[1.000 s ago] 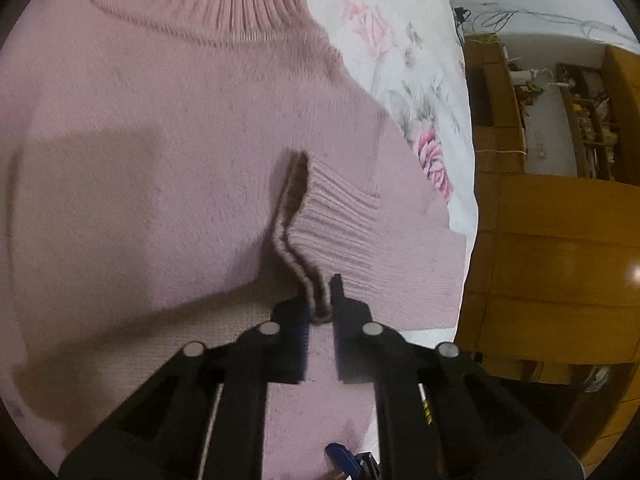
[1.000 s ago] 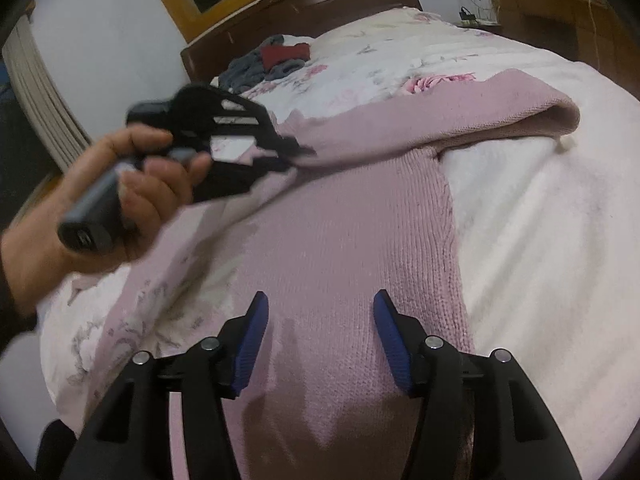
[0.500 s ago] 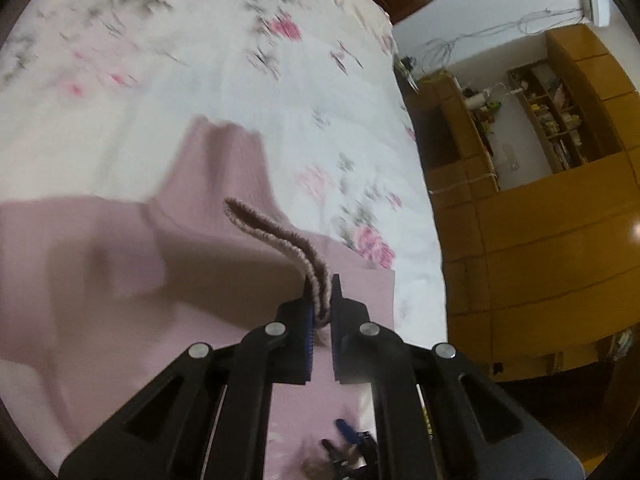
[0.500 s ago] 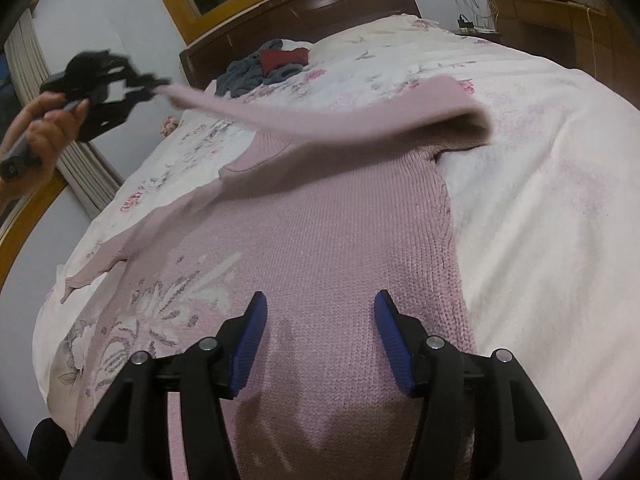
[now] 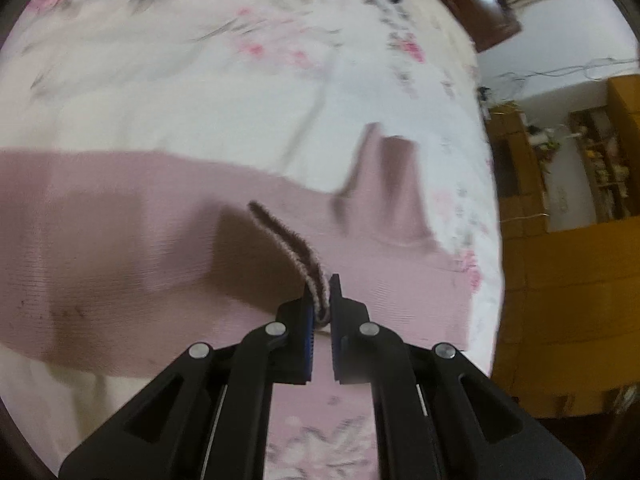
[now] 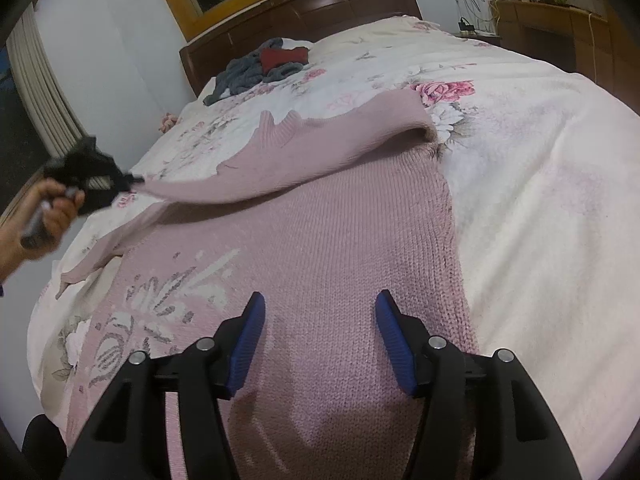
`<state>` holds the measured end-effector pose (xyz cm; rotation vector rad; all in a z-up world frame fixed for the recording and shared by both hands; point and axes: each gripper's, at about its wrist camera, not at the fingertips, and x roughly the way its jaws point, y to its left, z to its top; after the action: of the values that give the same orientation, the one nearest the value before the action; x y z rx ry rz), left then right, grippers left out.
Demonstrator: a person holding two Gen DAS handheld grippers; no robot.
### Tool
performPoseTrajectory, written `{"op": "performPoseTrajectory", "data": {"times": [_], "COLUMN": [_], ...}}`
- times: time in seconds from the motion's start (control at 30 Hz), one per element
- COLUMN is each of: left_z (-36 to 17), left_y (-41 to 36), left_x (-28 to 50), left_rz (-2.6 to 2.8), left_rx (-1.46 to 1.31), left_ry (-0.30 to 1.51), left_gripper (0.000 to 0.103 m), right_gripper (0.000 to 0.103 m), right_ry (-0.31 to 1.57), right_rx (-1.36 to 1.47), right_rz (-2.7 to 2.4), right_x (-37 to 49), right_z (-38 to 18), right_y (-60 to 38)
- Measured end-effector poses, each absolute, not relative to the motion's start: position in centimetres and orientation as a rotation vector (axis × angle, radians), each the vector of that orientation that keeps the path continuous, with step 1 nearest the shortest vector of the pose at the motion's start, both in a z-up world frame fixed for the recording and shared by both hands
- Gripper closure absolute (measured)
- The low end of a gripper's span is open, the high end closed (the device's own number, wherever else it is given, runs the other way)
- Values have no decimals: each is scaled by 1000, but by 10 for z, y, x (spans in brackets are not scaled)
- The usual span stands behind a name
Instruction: Fold small clothes
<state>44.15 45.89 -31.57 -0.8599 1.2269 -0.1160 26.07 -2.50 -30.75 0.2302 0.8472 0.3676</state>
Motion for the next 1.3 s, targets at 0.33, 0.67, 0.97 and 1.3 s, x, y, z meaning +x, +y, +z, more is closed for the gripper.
{"op": "performPoseTrajectory", "data": {"times": [0.33,0.67,0.97,1.3], "left_z": [-335,-353,-326,-273], "left_y": [466,416,512,734], "left_x": [427,444,381,201], "left_rz": [118,-57,46,403], "left_rx": [-706,-814,-885,-1107], "left_ry": [1261,1246,1159,787], "left_gripper": [86,62,54,30], "right_gripper": [44,41,35,31], "right_ry": [854,848,881,894], "right_rx": [230,199,148,99], "right_rz": [367,361,382,505], "right_x": [262,259,252,218], "right_z": [-310,-311,-301,-275], "right_y": [-24,-21,-8,40]}}
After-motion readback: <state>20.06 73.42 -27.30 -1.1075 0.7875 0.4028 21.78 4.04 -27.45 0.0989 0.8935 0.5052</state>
